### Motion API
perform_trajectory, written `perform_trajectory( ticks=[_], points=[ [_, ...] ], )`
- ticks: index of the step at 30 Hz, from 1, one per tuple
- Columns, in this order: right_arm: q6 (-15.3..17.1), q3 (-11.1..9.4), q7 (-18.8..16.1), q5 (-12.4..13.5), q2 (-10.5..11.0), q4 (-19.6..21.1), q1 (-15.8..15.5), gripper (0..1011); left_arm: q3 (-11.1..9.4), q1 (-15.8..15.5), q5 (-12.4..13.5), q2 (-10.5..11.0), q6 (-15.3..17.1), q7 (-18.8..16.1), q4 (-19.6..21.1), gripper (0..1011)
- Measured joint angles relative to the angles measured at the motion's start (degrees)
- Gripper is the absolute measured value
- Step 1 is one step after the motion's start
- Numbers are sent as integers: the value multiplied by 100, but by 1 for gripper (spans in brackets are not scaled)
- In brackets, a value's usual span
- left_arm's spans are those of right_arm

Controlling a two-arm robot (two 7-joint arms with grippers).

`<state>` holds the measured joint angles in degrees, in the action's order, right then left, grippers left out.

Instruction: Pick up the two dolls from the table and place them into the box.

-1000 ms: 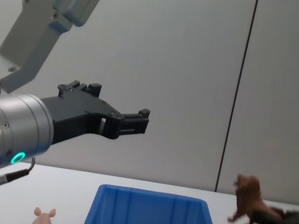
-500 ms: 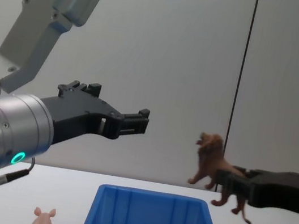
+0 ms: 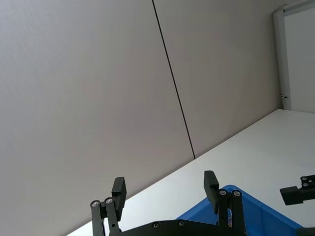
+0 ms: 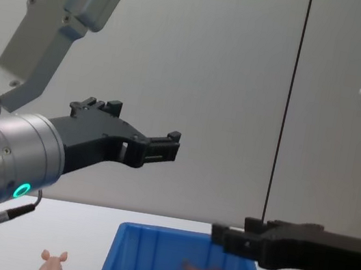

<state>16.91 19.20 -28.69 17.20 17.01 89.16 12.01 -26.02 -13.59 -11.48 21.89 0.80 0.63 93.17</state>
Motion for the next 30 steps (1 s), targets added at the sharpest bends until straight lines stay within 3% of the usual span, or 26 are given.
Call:
perform_trajectory(
  ticks=[4,14,30],
  points=[
    [10,21,67,-4,-11,-23,-4,752,0,0,0,0,0,0,0,1001],
    [-108,-93,282,205,175,81,-176,999,0,0,0,0,0,0,0,1001],
    [-326,-416,602,751,720,427,-709,1001,1,4,6,0,15,0,1,1001]
  ],
)
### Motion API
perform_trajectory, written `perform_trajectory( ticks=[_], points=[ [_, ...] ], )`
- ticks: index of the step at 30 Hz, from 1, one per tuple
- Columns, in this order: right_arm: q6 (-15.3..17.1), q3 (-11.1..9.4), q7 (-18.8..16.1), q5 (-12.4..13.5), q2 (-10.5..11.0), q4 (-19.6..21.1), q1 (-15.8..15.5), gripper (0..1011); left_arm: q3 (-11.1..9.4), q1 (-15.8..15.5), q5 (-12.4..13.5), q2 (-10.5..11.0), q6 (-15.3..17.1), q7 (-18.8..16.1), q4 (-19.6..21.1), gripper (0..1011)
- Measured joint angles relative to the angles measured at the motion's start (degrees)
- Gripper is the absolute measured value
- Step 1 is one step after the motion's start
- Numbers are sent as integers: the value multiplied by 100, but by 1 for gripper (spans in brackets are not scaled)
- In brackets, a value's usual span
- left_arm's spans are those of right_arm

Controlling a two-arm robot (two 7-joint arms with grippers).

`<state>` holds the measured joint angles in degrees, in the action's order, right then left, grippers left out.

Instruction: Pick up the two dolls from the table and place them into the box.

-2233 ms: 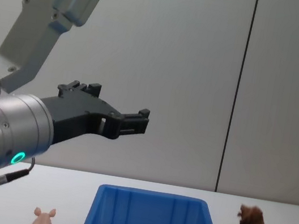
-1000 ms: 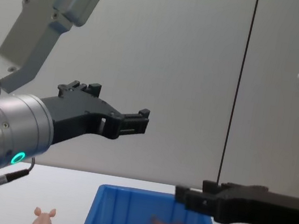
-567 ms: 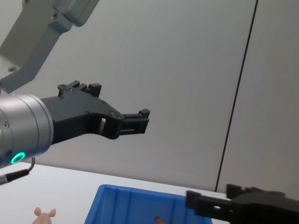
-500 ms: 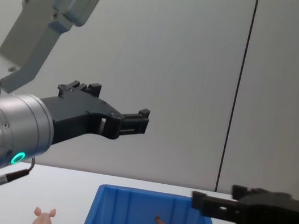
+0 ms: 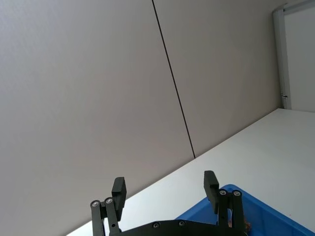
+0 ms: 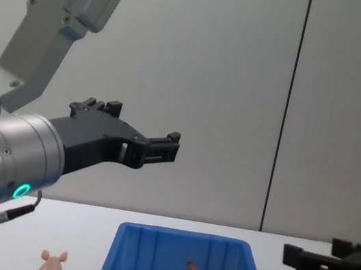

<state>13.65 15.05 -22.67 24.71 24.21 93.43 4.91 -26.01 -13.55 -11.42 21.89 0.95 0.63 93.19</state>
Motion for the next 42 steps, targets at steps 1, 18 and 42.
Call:
perform_trajectory(
  ticks=[1,18,42],
  points=[
    [-6,-8,9,18,16,10,-15,1001,2,5,10,3,22,-1,7,1001],
    [-79,-118,107,205,213,125,-213,1001,56,330,-60,217,674,-382,362,1001],
    [-99,-150,135,257,265,157,-267,1001,153,909,-643,509,995,-615,291,1001]
  ],
)
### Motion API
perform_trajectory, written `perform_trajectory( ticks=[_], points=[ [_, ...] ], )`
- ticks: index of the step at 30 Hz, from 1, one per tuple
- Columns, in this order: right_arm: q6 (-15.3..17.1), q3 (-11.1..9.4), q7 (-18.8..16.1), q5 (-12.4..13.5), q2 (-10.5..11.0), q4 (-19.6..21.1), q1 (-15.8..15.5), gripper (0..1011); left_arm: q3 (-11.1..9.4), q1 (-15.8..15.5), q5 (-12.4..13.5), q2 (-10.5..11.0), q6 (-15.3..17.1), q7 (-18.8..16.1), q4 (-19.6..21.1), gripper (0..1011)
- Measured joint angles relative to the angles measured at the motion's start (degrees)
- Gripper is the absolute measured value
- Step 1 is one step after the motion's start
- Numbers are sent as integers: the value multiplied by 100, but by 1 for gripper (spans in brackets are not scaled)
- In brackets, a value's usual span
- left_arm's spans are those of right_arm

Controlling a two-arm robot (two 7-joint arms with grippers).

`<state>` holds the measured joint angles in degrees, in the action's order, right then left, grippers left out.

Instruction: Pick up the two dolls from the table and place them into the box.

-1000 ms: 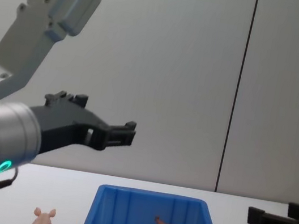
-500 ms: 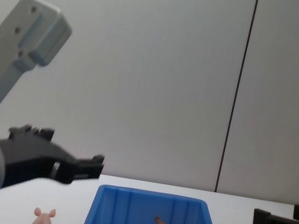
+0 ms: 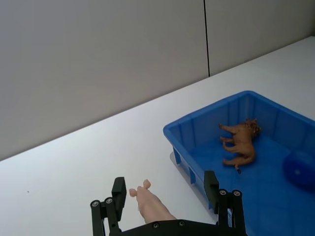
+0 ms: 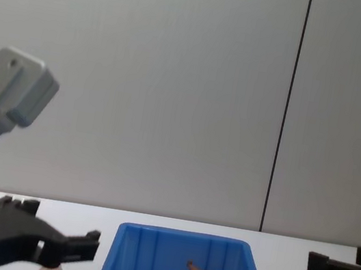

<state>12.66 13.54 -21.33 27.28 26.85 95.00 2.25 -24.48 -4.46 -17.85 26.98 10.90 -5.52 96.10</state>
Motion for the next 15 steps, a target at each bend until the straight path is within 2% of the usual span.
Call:
perform_trajectory(
  ticks=[15],
  points=[
    [0,-4,3,8,7,5,-8,1001,67,-80,-77,-74,-129,379,-591,1001]
  ],
)
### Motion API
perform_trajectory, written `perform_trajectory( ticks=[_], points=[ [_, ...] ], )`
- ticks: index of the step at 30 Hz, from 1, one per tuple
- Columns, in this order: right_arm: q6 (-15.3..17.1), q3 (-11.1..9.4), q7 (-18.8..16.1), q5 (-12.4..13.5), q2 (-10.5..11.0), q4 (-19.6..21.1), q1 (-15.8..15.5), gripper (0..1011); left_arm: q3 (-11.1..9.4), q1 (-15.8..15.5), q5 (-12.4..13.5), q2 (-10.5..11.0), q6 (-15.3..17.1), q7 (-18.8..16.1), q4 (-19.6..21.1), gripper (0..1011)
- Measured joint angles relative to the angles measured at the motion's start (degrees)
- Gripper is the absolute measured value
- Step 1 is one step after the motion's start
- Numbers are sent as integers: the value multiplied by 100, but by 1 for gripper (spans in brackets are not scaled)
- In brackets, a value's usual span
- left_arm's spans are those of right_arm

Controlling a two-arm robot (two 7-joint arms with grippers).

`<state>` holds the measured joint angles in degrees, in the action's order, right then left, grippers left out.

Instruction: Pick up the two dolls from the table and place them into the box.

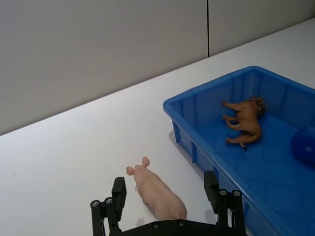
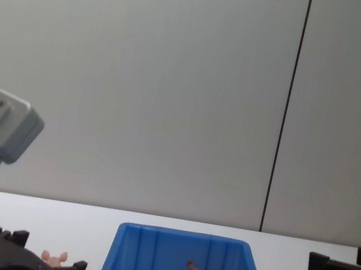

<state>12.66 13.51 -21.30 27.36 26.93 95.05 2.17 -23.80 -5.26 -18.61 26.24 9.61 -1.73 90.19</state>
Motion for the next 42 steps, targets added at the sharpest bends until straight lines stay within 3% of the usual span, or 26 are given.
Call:
perform_trajectory(
  ticks=[21,34,35,42],
  points=[
    [1,0,0,0,2,0,-2,1001,45,-299,95,-228,-185,475,-877,994],
    [1,1,-1,0,2,0,-2,1001,53,-416,143,-334,-331,649,-1243,673],
    [1,1,-1,0,2,0,-2,1001,54,-424,154,-342,-345,667,-1271,604],
    [1,1,-1,0,2,0,-2,1001,55,-445,238,-365,-382,740,-1336,400]
  ],
)
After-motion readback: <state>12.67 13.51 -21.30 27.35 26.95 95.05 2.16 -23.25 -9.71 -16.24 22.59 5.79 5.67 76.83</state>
